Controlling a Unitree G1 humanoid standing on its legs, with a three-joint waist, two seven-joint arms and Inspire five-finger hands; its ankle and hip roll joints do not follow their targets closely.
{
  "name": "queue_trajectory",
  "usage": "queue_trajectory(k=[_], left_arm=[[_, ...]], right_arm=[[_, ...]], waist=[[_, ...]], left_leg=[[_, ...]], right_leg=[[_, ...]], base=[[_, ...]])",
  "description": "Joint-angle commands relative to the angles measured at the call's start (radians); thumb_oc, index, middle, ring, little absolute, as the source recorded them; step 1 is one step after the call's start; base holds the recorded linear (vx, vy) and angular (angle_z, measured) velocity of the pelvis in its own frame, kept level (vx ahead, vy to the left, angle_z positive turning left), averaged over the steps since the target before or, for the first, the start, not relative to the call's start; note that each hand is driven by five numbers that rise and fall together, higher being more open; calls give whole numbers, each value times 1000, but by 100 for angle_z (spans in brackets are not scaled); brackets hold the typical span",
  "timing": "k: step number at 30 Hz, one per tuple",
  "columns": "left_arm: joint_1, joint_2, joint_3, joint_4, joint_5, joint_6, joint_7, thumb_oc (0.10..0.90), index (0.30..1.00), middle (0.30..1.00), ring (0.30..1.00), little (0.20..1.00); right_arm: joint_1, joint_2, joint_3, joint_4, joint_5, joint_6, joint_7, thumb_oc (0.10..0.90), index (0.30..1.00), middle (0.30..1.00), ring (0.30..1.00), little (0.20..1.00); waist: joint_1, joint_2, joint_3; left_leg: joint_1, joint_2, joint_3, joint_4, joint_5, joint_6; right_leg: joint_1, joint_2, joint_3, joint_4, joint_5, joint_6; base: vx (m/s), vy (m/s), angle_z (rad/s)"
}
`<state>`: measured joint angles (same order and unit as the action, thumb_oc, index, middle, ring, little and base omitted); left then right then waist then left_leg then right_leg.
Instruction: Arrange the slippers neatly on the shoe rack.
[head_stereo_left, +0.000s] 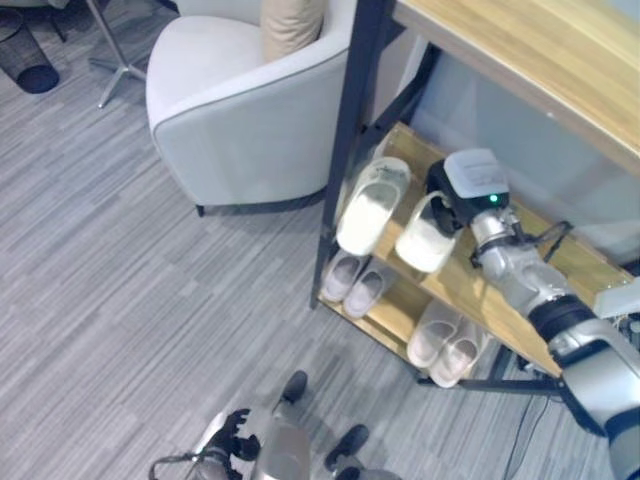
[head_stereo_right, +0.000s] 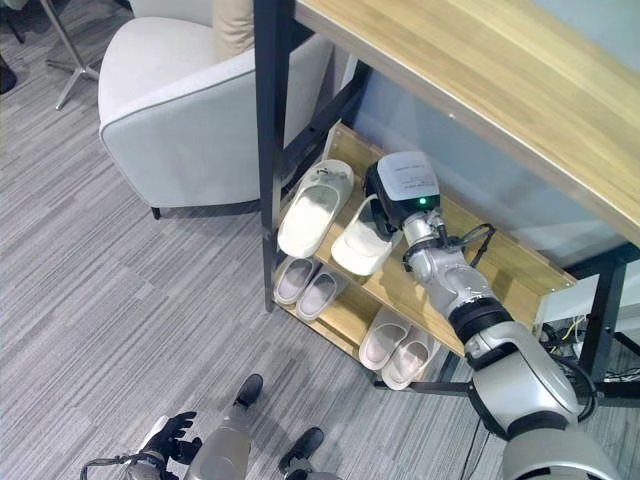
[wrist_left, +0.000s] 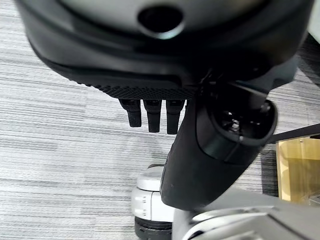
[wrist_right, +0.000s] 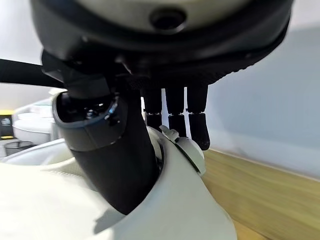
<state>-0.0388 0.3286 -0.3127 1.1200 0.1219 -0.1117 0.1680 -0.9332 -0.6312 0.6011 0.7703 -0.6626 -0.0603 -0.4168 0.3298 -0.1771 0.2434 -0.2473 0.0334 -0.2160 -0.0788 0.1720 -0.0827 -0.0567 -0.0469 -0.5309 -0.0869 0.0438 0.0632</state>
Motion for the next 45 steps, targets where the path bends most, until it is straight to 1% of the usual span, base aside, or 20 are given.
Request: queue_trajectory(k=[1, 9, 17, 20, 22, 24, 28, 35, 38, 42, 45], left_arm=[[2, -47, -56, 23, -32, -32, 7, 800, 900, 900, 900, 900], [5, -57, -49, 23, -38, -27, 13, 800, 900, 900, 900, 900], [8, -75, -36, 30, -28, -23, 13, 800, 900, 900, 900, 900], [12, -76, -28, 29, -26, -21, 13, 800, 900, 900, 900, 900], [17, -79, -24, 33, -25, -20, 13, 800, 900, 900, 900, 900], [19, -78, -21, 35, -25, -18, 12, 800, 900, 900, 900, 900], [28, -77, -13, 36, -27, -15, 8, 800, 900, 900, 900, 900], [36, -68, -3, 35, -27, -14, 1, 800, 900, 900, 900, 900], [36, -68, 2, 38, -26, -13, 0, 800, 900, 900, 900, 900], [33, -68, 13, 42, -26, -10, 0, 800, 900, 900, 900, 900], [31, -72, 33, 49, -23, -5, -3, 800, 900, 900, 900, 900]], right_arm=[[-171, -53, 17, 18, 52, 21, -92, 800, 900, 900, 900, 900], [-153, -56, 12, -1, 66, 25, -70, 800, 900, 900, 900, 900], [-66, -69, -31, -123, 79, 2, -43, 800, 900, 900, 900, 900], [-35, -63, -49, -155, 102, -12, -26, 800, 900, 900, 900, 900], [-12, -51, -68, -171, 140, -23, -11, 800, 900, 900, 900, 900], [-2, -45, -77, -184, 158, -27, -3, 800, 900, 900, 900, 900], [41, -18, -127, -222, 251, -47, 21, 800, 900, 900, 900, 900], [63, 2, -131, -204, 300, -55, 57, 800, 900, 900, 900, 900], [73, 0, -133, -218, 302, -57, 61, 800, 900, 900, 900, 900], [114, -4, -155, -258, 306, -62, 65, 800, 900, 900, 900, 900], [190, -15, -210, -329, 345, -76, 78, 800, 900, 900, 900, 900]], waist=[[-5, -7, -42], [-25, -2, -49], [-63, 7, -63], [-75, 7, -68], [-80, 6, -71], [-81, 5, -72], [-89, -1, -76], [-89, -10, -74], [-91, -12, -72], [-94, -14, -73], [-103, -16, -75]], left_leg=[[76, 17, 87, -5, -111, -27], [85, 16, 95, -6, -118, -22], [105, 16, 118, -8, -132, -18], [113, 16, 127, -8, -136, -16], [118, 16, 134, -8, -138, -15], [120, 16, 137, -8, -140, -15], [123, 15, 144, -8, -144, -14], [124, 15, 151, -8, -143, -14], [122, 15, 149, -8, -143, -14], [121, 16, 147, -8, -142, -15], [122, 15, 148, -8, -144, -16]], right_leg=[[6, -33, 45, 4, -54, 63], [8, -37, 58, 6, -52, 61], [10, -45, 76, 6, -47, 64], [11, -47, 86, 6, -44, 64], [11, -49, 91, 6, -42, 65], [11, -49, 94, 6, -41, 65], [11, -50, 101, 5, -38, 65], [10, -51, 106, 3, -32, 66], [10, -51, 106, 3, -31, 66], [10, -51, 104, 3, -31, 66], [9, -51, 103, 3, -30, 67]], base=[[0, 0, 0], [0, 6, 1], [-5, 30, -7], [-13, 23, -10], [-11, 18, -18], [-9, 13, -10], [0, 0, 0], [-18, 0, -6], [0, 0, 0], [0, 0, 0], [0, 0, 0]])
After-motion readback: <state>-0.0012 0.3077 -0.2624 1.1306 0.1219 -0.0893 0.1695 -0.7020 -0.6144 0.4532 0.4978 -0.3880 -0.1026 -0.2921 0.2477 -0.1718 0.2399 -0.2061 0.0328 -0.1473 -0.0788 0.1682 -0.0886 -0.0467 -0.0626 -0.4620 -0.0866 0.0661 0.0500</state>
